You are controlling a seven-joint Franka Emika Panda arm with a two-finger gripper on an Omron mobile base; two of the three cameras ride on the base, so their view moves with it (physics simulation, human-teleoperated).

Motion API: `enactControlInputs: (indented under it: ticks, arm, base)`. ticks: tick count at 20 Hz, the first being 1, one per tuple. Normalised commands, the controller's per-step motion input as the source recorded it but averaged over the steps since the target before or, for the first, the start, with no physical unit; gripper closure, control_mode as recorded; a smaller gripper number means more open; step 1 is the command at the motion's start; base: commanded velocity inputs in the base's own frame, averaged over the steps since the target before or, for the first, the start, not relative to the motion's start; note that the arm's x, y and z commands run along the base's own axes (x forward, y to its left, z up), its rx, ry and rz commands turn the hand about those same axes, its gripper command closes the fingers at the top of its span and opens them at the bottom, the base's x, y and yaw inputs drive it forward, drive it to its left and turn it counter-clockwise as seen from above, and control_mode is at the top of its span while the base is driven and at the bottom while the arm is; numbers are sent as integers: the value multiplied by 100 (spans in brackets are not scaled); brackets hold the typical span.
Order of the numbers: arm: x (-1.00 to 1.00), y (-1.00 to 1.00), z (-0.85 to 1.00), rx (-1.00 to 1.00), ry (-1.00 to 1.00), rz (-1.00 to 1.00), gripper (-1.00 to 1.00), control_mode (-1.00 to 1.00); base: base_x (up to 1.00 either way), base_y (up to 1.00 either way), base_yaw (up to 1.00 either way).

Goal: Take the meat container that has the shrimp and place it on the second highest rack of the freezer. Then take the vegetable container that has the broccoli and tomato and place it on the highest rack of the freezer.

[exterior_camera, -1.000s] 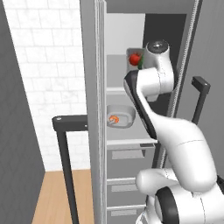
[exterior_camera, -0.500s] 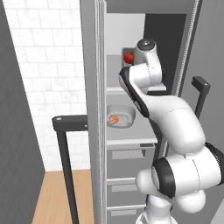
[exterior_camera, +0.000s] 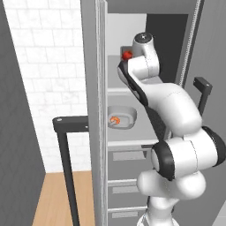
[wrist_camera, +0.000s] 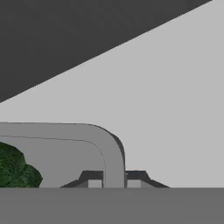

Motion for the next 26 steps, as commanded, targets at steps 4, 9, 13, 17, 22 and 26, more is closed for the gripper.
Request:
enactControlInputs:
  ticks: [4,9,13,17,22,26]
  arm:
    - [46,0,-32,0,0,0,100,-100]
    - [47,0,-26,0,-1,0,100,-100]
    - [37,0,-46,0,0,0,100,-100]
    - [12,0,-10,0,-1,0,100,-100]
    - [0,0,0,0,0,0,-100,-100]
    - [0,0,0,0,0,0,-100,-100]
  base:
    - [0,0,0]
    - [0,0,0]
    - [0,0,0]
    - [0,0,0]
    - [0,0,0]
    - [0,0,0]
